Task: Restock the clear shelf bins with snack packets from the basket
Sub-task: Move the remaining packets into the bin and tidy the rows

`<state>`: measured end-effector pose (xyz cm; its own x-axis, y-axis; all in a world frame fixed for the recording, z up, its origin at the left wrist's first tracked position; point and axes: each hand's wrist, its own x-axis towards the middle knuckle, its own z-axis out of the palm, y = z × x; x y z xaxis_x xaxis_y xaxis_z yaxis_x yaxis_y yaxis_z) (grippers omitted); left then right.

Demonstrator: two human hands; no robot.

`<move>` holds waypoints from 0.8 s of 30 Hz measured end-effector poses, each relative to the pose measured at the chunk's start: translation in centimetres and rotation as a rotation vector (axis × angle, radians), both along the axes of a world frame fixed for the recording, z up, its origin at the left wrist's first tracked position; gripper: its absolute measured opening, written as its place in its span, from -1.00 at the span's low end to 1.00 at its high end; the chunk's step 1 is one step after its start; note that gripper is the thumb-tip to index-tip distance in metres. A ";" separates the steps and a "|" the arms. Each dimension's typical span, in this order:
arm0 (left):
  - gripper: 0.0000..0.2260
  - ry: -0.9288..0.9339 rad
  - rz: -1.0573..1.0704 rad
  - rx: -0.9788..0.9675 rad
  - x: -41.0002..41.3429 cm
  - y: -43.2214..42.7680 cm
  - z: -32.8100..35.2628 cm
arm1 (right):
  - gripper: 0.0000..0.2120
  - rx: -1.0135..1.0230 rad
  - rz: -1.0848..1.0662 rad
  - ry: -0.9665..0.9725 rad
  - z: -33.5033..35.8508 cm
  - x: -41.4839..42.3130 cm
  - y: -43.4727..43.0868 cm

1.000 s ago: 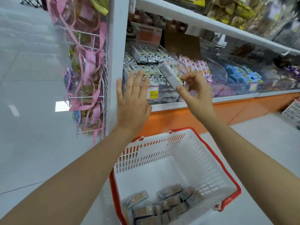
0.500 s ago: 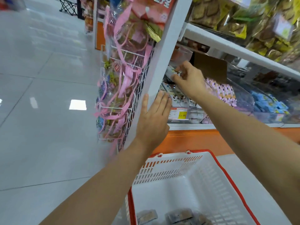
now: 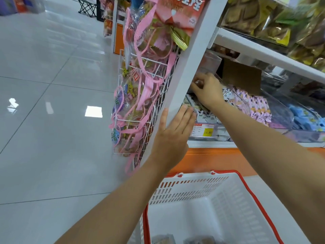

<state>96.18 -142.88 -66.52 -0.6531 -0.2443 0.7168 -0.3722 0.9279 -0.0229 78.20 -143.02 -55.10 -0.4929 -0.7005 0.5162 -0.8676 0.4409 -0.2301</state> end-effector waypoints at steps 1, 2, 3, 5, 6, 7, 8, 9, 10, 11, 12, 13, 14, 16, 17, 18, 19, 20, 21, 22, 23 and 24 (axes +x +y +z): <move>-0.35 -0.003 0.006 0.001 0.0 0.0 0.0 | -0.80 -0.002 0.016 -0.020 0.0 -0.1 0.2; -0.35 -0.004 0.010 0.001 0.0 0.1 0.0 | -0.79 0.008 0.037 -0.032 0.1 -0.1 0.5; -0.34 -0.008 0.015 0.002 0.1 0.2 0.1 | -0.78 0.019 0.059 -0.033 0.1 -0.2 0.8; -0.34 -0.015 0.023 0.013 0.2 0.4 0.3 | -0.75 0.029 0.090 -0.027 0.1 -0.2 1.8; -0.33 -0.014 0.028 0.022 0.2 0.6 0.4 | -0.75 0.018 0.096 -0.036 0.2 0.0 2.4; -0.32 -0.016 0.031 0.033 0.3 0.7 0.5 | -0.75 0.000 0.103 -0.050 0.3 0.2 3.1; -0.31 -0.020 0.031 0.040 0.3 0.9 0.6 | -0.74 -0.017 0.116 -0.065 0.4 0.5 3.9; -0.30 -0.028 0.028 0.042 0.4 1.1 0.6 | -0.75 -0.036 0.132 -0.084 0.3 0.7 4.7; -0.30 -0.037 0.021 0.037 0.3 1.4 0.6 | -0.77 -0.058 0.148 -0.105 0.3 1.0 5.5; -0.30 -0.046 0.008 0.030 0.2 1.8 0.6 | -0.79 -0.090 0.168 -0.126 0.2 1.2 6.4; -0.30 -0.045 -0.011 0.019 0.1 2.3 0.5 | -0.81 -0.126 0.187 -0.146 0.0 1.4 7.3; -0.31 -0.041 -0.034 0.009 -0.1 2.8 0.5 | -0.83 -0.168 0.204 -0.163 -0.2 1.5 8.2; -0.32 -0.037 -0.063 -0.005 -0.3 3.4 0.3 | -0.85 -0.207 0.215 -0.179 -0.5 1.7 9.3; -0.34 -0.064 -0.135 -0.039 -0.7 4.5 0.0 | -0.88 -0.284 0.234 -0.217 -1.1 2.1 11.6; -0.33 -0.090 -0.178 -0.050 -0.9 5.1 -0.3 | -0.88 -0.311 0.235 -0.236 -1.7 2.0 12.8; -0.32 -0.121 -0.220 -0.050 -1.1 5.6 -0.6 | -0.89 -0.329 0.229 -0.249 -2.3 1.9 14.1; -0.31 -0.161 -0.256 -0.045 -1.3 6.1 -0.9 | -0.89 -0.339 0.216 -0.266 -3.2 1.6 15.3; -0.30 -0.210 -0.282 -0.045 -1.6 6.5 -1.3 | -0.90 -0.343 0.197 -0.287 -4.2 1.3 16.5; -0.30 -0.265 -0.303 -0.047 -1.9 6.9 -1.9 | -0.90 -0.345 0.174 -0.310 -5.4 1.0 17.8; -0.29 -0.324 -0.323 -0.049 -2.3 7.1 -2.8 | -0.90 -0.345 0.148 -0.332 -6.9 0.6 18.9; -0.28 -0.392 -0.350 -0.045 -2.7 7.5 -3.4 | -0.90 -0.344 0.122 -0.357 -8.4 0.4 20.1; -0.27 -0.457 -0.374 -0.042 -3.0 7.8 -4.1 | -0.89 -0.333 0.094 -0.387 -10.1 0.3 21.3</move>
<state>93.20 -135.10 -70.66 -0.9341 0.0846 0.3468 0.0362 0.9889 -0.1438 78.49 -121.76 -65.20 -0.6344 -0.5801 0.5108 -0.7235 0.2130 -0.6567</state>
